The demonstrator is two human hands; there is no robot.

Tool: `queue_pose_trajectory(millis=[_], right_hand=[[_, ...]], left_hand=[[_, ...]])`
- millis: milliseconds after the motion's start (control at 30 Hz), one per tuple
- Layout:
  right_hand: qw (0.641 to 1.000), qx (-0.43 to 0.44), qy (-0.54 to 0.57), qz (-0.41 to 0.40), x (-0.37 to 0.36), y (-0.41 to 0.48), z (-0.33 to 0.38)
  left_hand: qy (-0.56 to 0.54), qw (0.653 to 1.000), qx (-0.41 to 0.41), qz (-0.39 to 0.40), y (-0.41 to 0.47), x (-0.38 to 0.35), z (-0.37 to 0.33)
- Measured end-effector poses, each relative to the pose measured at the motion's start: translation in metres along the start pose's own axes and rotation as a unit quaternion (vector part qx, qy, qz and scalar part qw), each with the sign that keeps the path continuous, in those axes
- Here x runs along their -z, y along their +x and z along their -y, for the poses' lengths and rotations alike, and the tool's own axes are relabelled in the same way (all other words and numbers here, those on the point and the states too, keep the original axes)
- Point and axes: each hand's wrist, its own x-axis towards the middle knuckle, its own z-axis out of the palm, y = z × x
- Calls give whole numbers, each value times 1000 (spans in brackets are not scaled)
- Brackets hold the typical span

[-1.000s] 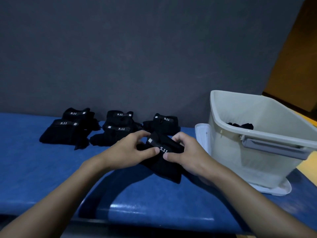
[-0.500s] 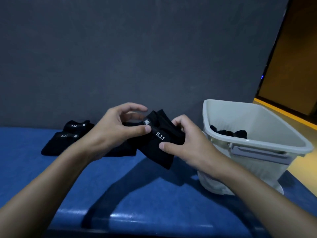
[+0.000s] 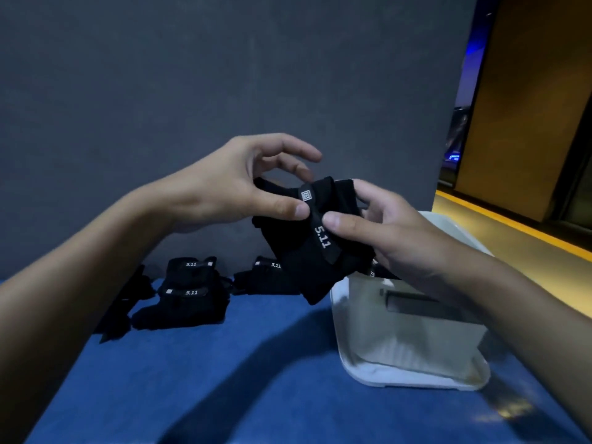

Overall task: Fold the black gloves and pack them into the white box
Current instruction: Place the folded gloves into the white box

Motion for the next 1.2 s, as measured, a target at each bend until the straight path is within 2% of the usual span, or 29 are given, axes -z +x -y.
queue_pose_trajectory(millis=[67, 167, 333, 433, 633, 733, 933, 1200], right_hand=[[999, 11, -29, -30, 8, -3, 0], [995, 21, -35, -89, 20, -9, 1], [977, 24, -20, -212, 43, -11, -4], [975, 10, -40, -218, 53, -15, -4], [974, -30, -56, -216, 75, -23, 1], [964, -62, -92, -241, 89, -19, -3], [935, -161, -137, -284, 114, -1, -31], [915, -278, -138, -257, 122, 41, -59]], left_hand=[[16, 1000, -5, -7, 10, -7, 0], [17, 998, -11, -63, 22, -21, 6], [-89, 986, 6, -142, 45, -48, 17], [-118, 982, 15, -145, 59, -67, 15], [-102, 979, 12, -174, 86, -93, 15], [-66, 984, 10, -162, 94, -98, 24], [106, 988, 3, -115, 91, -102, 65], [237, 970, 42, -23, 82, -100, 88]])
